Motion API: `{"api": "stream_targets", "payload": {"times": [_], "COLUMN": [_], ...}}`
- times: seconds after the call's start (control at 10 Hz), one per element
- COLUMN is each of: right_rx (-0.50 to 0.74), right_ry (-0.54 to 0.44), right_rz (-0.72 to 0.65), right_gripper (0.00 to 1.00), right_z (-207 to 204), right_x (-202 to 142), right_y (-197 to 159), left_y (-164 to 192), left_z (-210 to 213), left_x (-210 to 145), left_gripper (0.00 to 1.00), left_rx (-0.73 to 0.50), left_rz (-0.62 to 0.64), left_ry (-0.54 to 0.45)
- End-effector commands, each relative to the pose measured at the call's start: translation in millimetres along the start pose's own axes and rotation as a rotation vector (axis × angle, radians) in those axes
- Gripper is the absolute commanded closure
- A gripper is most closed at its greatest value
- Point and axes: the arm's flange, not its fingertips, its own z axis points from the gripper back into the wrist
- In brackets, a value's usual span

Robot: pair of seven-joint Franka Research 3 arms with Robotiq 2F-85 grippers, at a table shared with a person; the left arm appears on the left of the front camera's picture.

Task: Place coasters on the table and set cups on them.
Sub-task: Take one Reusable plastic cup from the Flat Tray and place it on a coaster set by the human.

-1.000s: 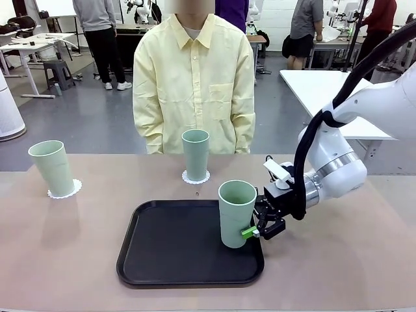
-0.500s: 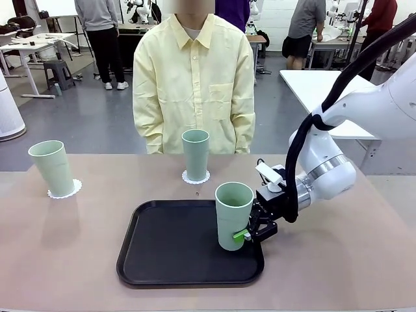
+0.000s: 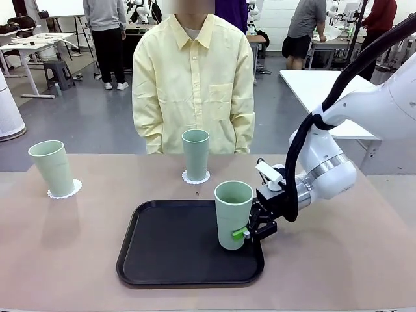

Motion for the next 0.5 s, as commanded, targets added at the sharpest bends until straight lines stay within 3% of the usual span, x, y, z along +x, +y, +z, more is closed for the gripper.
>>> {"api": "stream_targets", "payload": {"times": [0.0, 0.4], "right_rx": [-0.145, -0.361], "right_ry": [-0.007, -0.037], "right_rz": [-0.011, -0.05], "right_gripper": [1.0, 1.0], "right_z": [18.6, 77.2], "right_x": [61.5, 164.4], "right_y": [14.2, 29.2], "left_y": [-2.2, -2.2], "left_z": [2.0, 2.0], "left_x": [-0.9, -0.9], "left_gripper": [0.0, 0.0], "left_rx": [-0.005, -0.005], "left_rz": [0.0, 0.0], "left_ry": [0.0, 0.0]}}
